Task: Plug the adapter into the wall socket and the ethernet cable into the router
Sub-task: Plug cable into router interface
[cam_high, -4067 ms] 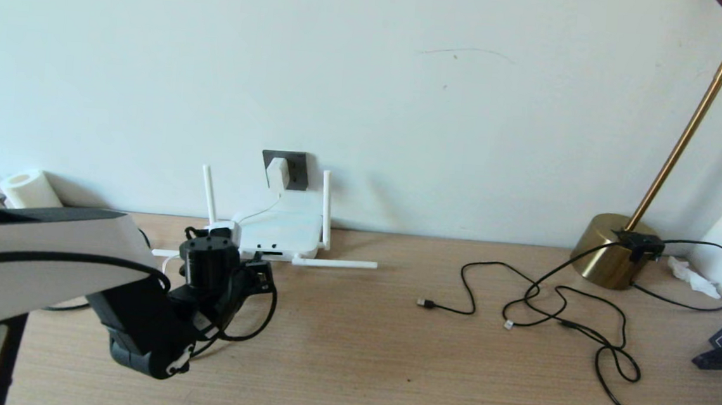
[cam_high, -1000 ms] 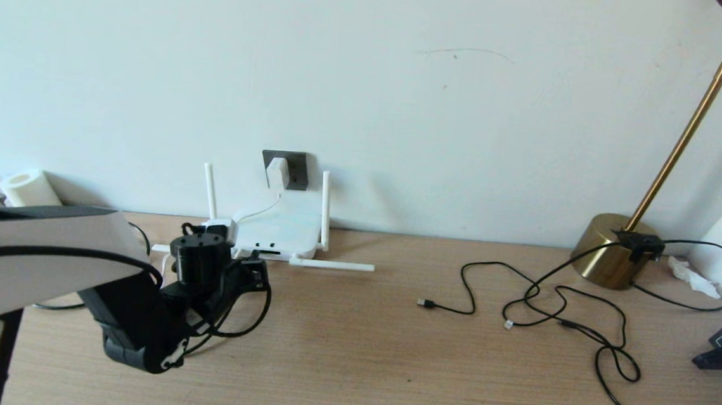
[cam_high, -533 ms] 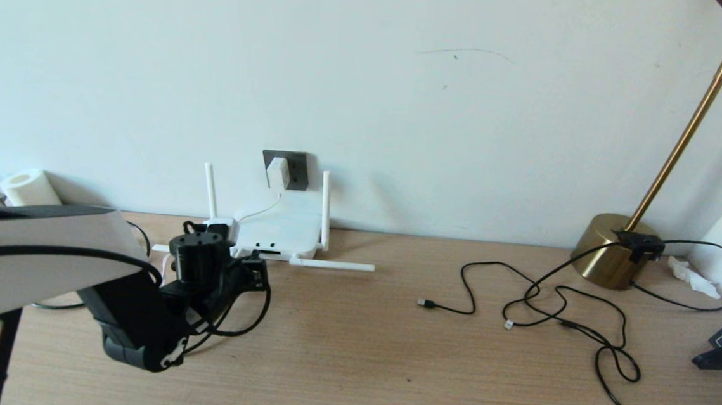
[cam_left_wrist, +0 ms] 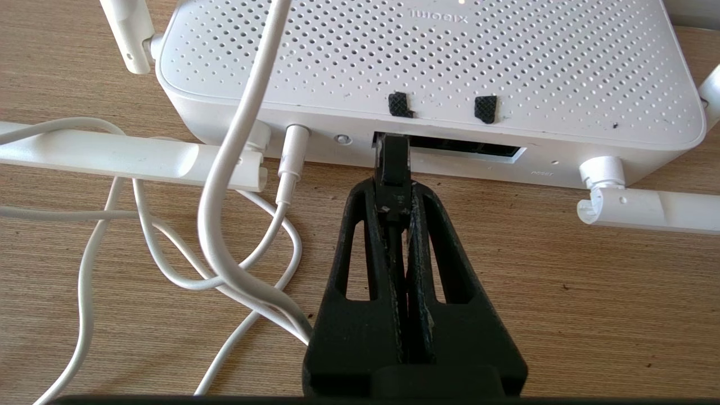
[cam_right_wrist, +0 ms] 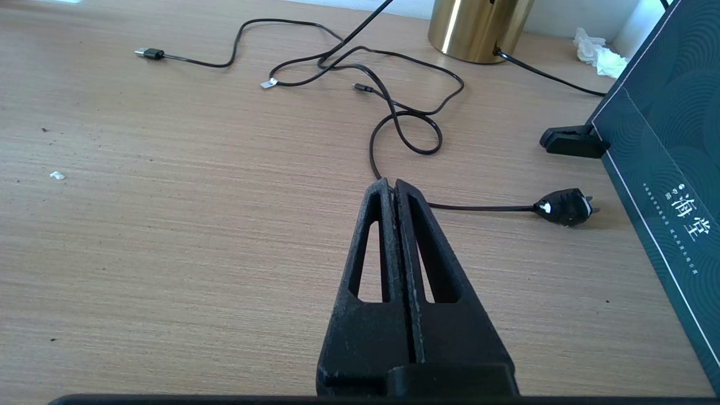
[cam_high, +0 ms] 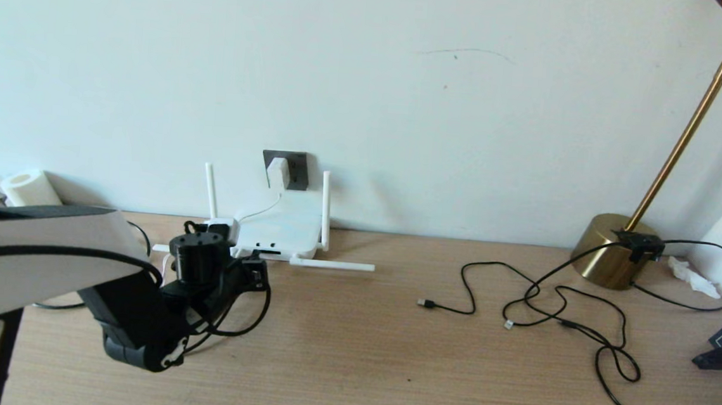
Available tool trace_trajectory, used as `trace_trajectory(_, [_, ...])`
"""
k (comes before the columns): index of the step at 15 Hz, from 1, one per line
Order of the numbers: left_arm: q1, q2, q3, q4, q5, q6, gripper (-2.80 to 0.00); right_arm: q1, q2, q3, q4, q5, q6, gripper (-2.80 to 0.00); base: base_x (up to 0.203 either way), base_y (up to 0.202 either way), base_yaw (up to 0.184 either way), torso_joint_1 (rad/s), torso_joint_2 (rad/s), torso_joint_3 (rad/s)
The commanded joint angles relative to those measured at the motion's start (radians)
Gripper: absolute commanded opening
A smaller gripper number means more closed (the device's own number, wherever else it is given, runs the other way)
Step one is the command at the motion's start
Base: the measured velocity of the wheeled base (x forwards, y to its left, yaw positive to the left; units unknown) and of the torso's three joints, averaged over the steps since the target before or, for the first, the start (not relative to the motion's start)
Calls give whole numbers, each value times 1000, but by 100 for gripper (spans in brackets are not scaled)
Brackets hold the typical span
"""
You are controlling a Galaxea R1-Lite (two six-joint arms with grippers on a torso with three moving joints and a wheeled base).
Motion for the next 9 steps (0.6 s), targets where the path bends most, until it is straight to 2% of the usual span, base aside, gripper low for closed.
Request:
trace_trajectory(1, [0,4,-5,-8,1,-1,-280,0,2,0,0,0,-1,-280,0,0,0,0,0,0])
trace_trajectory(9, [0,24,-39,-3,0,-2,-280,0,0,0,0,0,-1,-280,0,0,0,0,0,0])
